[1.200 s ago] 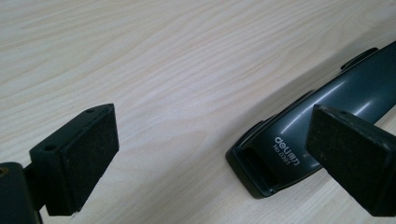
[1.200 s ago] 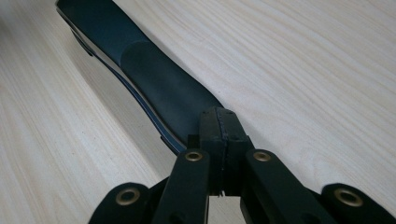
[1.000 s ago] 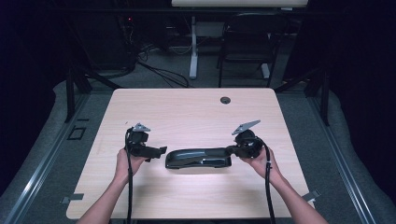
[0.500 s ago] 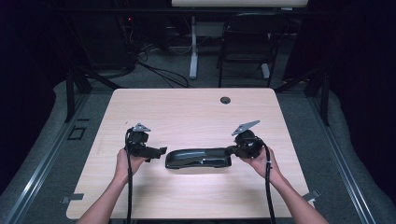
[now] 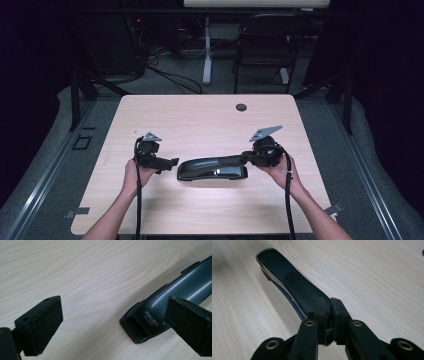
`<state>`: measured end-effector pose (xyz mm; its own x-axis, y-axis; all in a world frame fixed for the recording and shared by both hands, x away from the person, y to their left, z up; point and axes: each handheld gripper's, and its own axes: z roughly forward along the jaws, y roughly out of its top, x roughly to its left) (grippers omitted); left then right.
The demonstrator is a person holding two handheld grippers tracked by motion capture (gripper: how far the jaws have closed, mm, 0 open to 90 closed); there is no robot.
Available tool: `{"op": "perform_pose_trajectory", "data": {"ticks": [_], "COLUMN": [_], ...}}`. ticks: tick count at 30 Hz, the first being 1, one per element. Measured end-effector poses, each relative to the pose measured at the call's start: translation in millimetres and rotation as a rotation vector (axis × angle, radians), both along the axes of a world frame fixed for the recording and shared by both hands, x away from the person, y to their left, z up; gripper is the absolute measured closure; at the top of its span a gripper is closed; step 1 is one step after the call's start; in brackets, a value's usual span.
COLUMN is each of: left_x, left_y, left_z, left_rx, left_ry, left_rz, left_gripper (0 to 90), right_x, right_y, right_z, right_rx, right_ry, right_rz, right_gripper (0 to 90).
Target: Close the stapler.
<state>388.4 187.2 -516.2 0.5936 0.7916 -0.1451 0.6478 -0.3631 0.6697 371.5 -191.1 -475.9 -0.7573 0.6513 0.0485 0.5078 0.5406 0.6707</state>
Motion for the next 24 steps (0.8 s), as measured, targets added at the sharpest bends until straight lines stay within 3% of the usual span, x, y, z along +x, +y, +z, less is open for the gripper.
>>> {"op": "perform_pose_trajectory", "data": {"ticks": [4,15,24], "left_x": [-0.4,-1.3,-2.2], "left_y": [-0.5,-1.2,1.1], "left_z": [-0.3,-0.1,0.7], "left_rx": [0.001,0.002,0.005], "left_ry": [-0.001,-0.01,-0.002], "left_rz": [-0.006,-0.008,-0.012], "left_gripper": [2.4,2.2,2.1], "right_x": [-3.8,-9.7,-13.6], "right_y": [1.5,-7.2,-27.0], "right_z": [10.2,21.9,27.1], "right_rx": [0.007,0.032,0.028], "right_ry": [-0.023,-0.045,-0.056], "right_rz": [0.008,-0.011,-0.055], "right_gripper": [78.7,38.7,19.5]}}
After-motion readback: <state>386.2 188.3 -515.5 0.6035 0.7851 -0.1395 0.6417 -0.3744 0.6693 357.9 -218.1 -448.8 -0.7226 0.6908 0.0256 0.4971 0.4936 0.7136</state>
